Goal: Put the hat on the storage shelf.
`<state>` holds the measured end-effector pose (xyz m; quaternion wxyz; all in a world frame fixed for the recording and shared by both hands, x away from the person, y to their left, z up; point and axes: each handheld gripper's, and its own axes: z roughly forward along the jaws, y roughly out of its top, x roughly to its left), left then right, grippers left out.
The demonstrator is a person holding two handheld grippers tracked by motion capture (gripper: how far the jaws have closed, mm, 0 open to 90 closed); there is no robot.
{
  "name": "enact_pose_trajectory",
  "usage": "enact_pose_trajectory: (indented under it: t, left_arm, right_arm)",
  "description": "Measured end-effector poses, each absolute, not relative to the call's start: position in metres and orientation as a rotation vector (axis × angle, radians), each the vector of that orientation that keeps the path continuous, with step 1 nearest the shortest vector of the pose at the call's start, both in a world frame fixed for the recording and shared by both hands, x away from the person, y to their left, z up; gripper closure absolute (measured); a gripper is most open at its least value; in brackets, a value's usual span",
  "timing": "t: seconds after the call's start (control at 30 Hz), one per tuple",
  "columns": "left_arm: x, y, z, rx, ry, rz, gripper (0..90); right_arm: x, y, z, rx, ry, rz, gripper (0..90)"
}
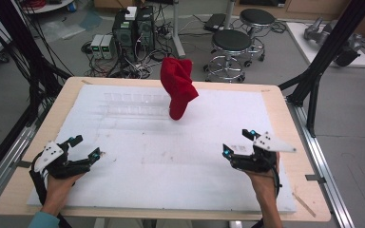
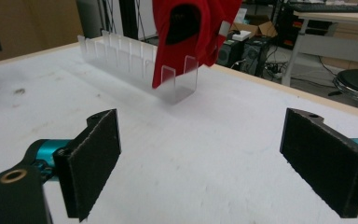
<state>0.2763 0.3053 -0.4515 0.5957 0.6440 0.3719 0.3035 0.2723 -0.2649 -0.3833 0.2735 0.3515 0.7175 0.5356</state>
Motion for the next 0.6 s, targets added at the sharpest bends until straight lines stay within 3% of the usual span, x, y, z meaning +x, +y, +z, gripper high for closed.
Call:
enact_pose_trajectory:
  t: [0.33, 0.6]
  left_arm:
    - [0.274, 0.305, -0.452, 1.486, 0.840, 0.720, 11.9]
    - [0.273, 0.306, -0.452, 1.473, 0.834, 0.729, 11.9]
  right_arm:
    - [0.251, -0.275, -0.438, 0.966, 1.835, 1.456, 11.4]
    - [0.255, -0.271, -0.448, 0.983, 1.844, 1.424, 11.4]
